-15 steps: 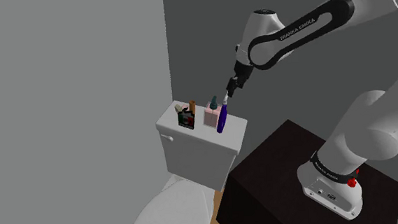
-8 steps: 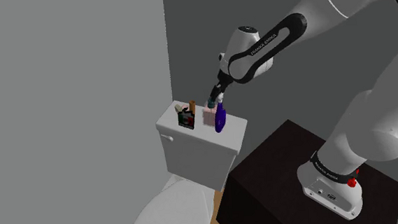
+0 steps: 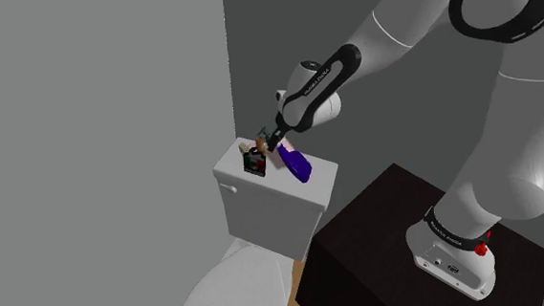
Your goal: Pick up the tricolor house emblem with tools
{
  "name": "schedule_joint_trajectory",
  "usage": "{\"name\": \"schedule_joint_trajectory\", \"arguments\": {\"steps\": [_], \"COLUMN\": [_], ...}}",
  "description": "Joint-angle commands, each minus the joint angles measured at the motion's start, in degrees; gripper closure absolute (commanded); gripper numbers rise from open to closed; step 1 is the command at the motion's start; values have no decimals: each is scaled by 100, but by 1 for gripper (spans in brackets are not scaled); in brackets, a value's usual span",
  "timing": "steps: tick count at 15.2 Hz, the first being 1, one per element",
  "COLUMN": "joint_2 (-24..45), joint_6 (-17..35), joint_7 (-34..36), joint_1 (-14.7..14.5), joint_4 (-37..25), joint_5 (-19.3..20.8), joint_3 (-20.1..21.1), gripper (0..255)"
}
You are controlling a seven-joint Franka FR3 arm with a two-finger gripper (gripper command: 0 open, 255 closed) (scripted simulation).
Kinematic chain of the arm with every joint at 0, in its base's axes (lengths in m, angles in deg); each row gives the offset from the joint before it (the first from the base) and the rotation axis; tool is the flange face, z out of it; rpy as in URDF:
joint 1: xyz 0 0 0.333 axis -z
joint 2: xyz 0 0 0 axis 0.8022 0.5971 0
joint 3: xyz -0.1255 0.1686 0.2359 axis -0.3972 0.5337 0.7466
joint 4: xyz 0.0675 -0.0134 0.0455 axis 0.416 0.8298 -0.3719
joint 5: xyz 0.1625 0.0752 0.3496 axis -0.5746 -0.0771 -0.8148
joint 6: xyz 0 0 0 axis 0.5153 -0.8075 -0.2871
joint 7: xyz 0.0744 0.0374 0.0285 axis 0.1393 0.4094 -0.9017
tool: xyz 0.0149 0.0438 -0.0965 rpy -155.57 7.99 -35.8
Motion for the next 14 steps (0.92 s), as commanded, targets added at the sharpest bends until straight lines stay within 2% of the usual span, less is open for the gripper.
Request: {"name": "schedule_joint_trajectory", "arguments": {"steps": [1,4,14], "joint_2": [454,1071,1712], "joint_6": [158,404,837], "joint_7": [-192,-421,-556], "joint_1": [54,136,268], "joint_4": [-338,-873,-1099], "joint_5": [-96,-110,-141], "joint_3": [196,439,609], "gripper": [0,0,0]}}
